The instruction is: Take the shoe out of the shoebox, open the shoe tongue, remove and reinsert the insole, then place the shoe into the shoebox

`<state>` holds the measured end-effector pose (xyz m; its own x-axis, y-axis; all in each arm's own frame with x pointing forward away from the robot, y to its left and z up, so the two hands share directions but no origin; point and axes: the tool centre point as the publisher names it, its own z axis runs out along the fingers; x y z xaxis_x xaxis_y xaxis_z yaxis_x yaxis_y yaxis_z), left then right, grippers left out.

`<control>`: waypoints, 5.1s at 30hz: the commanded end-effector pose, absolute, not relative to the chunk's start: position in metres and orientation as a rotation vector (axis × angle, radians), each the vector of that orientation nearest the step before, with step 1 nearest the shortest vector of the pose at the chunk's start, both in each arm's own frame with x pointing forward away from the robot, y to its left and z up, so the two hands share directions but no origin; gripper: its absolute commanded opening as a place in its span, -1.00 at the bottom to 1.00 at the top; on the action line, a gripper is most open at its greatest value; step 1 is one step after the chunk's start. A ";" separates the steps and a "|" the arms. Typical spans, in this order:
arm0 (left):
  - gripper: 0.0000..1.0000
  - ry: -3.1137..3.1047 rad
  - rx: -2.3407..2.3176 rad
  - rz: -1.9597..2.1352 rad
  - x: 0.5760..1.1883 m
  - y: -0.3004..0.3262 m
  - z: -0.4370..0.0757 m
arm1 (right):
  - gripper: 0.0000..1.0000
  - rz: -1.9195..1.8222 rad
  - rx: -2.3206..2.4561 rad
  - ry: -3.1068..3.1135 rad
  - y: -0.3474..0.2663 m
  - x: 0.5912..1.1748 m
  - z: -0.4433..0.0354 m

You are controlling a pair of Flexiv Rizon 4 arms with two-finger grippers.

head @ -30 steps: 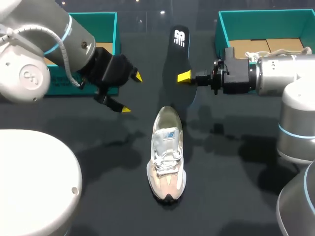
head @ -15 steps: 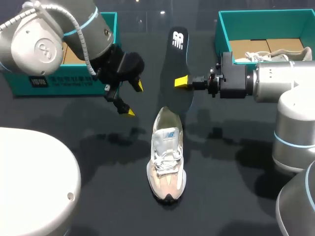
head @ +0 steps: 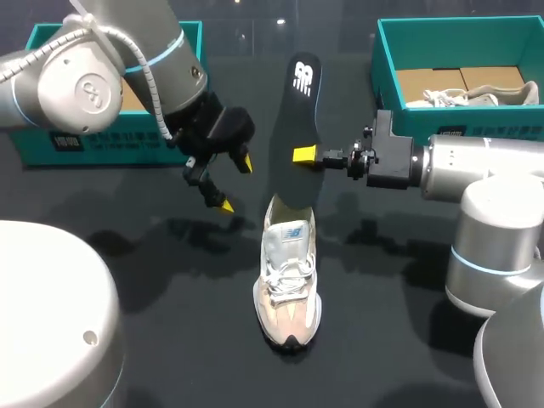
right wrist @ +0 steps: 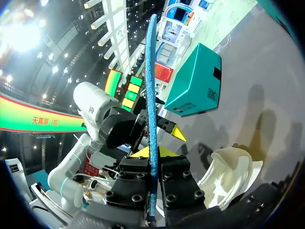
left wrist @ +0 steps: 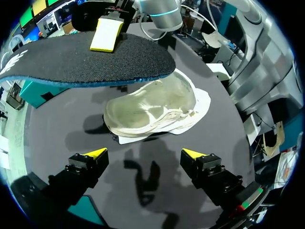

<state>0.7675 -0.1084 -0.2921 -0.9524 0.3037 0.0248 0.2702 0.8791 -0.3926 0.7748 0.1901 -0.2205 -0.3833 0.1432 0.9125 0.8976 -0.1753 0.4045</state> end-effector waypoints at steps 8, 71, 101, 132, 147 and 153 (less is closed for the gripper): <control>1.00 -2.928 -0.480 0.615 0.764 -0.118 -0.329 | -1.00 -1.699 -1.186 -1.523 0.195 0.777 -0.236; 1.00 -2.949 -0.359 0.703 0.761 -0.133 -0.361 | -1.00 -2.075 -0.854 -1.531 0.199 0.799 -0.265; 1.00 -2.969 -0.327 0.724 0.755 -0.133 -0.358 | -1.00 -2.204 -0.679 -1.538 0.193 0.805 -0.279; 1.00 -2.969 -0.327 0.724 0.755 -0.133 -0.358 | -1.00 -2.218 -0.662 -1.619 0.194 0.803 -0.282; 1.00 -2.969 -0.327 0.724 0.755 -0.133 -0.358 | -1.00 -2.180 -0.588 -1.802 0.198 0.799 -0.280; 1.00 -2.969 -0.327 0.724 0.755 -0.133 -0.358 | -1.00 -2.176 -0.559 -1.847 0.197 0.795 -0.284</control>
<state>0.7555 -0.1330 -0.3579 -0.9750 0.2213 0.0173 0.1884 0.8662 -0.4628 0.7967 0.1979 -0.2832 -0.9002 0.0653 0.4305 0.4140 -0.1780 0.8927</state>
